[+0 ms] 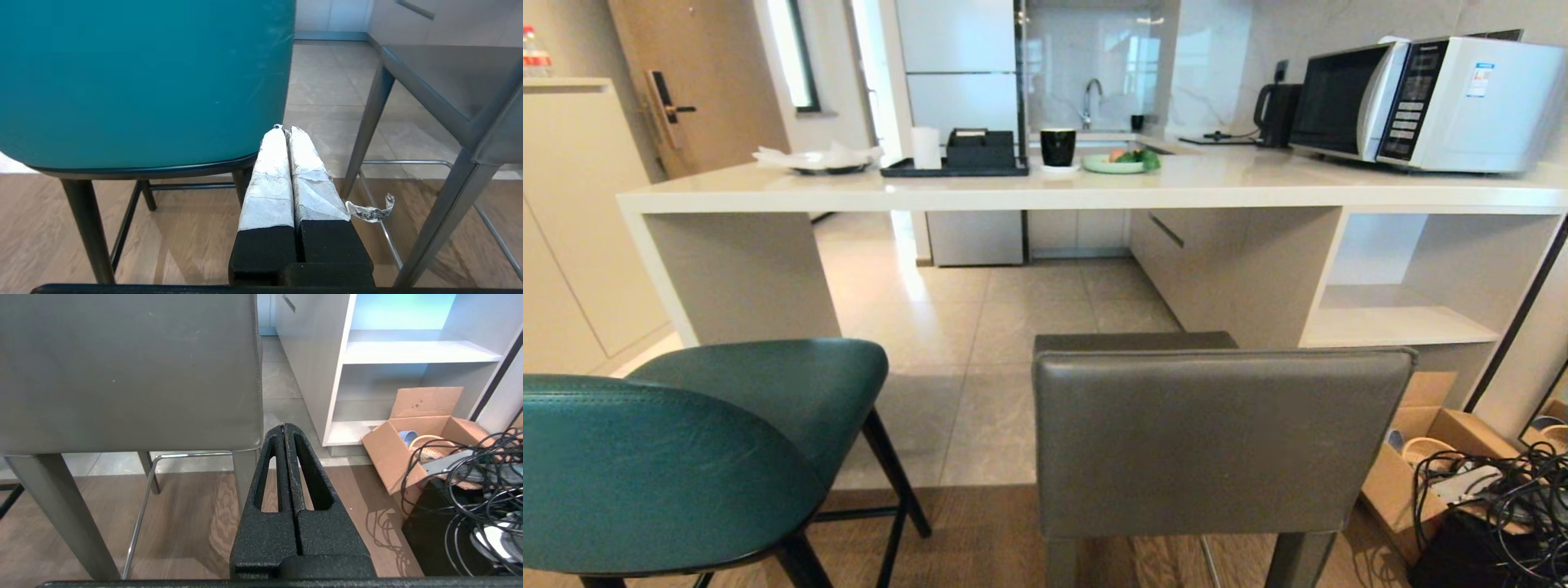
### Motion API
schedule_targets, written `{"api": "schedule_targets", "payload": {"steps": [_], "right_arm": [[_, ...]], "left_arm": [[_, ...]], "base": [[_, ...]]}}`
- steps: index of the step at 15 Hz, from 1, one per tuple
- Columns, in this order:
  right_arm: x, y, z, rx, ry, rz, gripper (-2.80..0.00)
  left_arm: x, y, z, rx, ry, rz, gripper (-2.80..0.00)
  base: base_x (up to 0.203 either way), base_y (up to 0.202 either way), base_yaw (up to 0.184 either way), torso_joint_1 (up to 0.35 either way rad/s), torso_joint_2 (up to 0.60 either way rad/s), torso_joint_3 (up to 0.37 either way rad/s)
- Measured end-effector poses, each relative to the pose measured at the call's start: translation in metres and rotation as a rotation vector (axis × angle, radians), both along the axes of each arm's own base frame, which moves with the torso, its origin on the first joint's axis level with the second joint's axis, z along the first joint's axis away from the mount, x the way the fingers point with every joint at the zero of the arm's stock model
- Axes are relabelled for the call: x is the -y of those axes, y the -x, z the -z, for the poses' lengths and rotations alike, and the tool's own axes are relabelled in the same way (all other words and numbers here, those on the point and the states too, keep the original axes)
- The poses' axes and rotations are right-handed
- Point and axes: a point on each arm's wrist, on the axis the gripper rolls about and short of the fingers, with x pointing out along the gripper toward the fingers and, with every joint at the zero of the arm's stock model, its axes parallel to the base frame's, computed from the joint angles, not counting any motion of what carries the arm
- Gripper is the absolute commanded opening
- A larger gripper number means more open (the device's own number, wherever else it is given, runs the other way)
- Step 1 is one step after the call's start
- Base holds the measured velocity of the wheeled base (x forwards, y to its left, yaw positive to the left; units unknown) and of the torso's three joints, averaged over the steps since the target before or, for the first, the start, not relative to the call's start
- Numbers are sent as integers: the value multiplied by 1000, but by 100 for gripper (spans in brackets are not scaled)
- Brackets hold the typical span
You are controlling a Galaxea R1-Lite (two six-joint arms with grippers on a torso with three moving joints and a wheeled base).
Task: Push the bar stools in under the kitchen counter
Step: Push the gray chair back under the dining table
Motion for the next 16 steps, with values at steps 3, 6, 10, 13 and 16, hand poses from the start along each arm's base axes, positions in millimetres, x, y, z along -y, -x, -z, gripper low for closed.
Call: {"api": "schedule_targets", "payload": {"steps": [3, 6, 10, 13, 16], "right_arm": [[0, 0, 0, 0, 0, 0, -280], [0, 0, 0, 0, 0, -1, -280], [0, 0, 0, 0, 0, 0, -280], [0, 0, 0, 0, 0, 0, -280], [0, 0, 0, 0, 0, 0, -280]], "left_arm": [[0, 0, 0, 0, 0, 0, -280], [0, 0, 0, 0, 0, 0, -280], [0, 0, 0, 1, 0, 0, -280], [0, 0, 0, 0, 0, -1, -280], [0, 0, 0, 0, 0, 0, -280]], "base": [[0, 0, 0, 0, 0, 0], [0, 0, 0, 0, 0, 0], [1, -88, 0, 1, 4, 3], [0, -193, 1, 4, 2, 4], [0, -192, 0, 1, 3, 1]]}}
